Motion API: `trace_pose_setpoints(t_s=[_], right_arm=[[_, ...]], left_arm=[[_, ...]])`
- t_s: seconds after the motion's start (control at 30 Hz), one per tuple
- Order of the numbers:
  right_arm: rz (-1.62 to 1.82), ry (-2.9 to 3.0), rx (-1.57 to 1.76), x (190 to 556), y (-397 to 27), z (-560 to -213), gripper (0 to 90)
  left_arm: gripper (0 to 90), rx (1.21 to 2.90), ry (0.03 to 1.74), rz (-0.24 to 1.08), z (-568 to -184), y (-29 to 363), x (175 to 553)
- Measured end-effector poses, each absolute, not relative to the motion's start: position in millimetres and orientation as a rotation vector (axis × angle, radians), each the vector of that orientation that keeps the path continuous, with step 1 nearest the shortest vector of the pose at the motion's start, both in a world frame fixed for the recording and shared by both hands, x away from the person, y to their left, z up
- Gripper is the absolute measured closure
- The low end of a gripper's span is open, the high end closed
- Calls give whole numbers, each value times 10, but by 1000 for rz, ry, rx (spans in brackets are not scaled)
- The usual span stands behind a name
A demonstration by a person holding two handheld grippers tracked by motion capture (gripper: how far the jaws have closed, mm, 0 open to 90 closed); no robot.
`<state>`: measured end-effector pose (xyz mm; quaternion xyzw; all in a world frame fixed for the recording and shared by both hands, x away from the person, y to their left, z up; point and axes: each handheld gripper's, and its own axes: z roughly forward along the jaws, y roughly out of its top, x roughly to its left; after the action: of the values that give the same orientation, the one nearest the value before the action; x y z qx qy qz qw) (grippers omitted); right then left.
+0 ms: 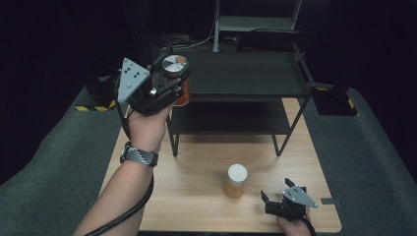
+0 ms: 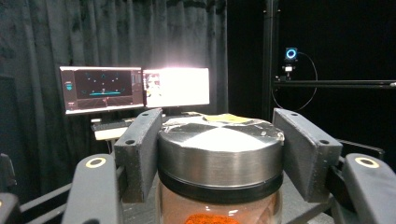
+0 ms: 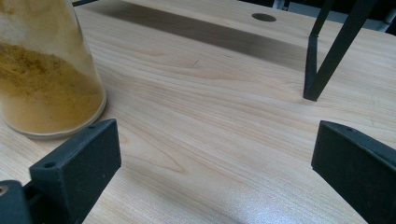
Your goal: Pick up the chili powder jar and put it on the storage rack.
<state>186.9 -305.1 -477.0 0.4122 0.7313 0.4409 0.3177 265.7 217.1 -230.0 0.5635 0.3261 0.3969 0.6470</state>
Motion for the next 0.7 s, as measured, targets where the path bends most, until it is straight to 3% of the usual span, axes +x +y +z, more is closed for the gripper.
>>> trace_pose_setpoints(t_s=[0.7], right_arm=[[1173,1923,1070,1859,-3073,-4783,6]], left_arm=[[355,1256,802,906,-2330,1877,3122]])
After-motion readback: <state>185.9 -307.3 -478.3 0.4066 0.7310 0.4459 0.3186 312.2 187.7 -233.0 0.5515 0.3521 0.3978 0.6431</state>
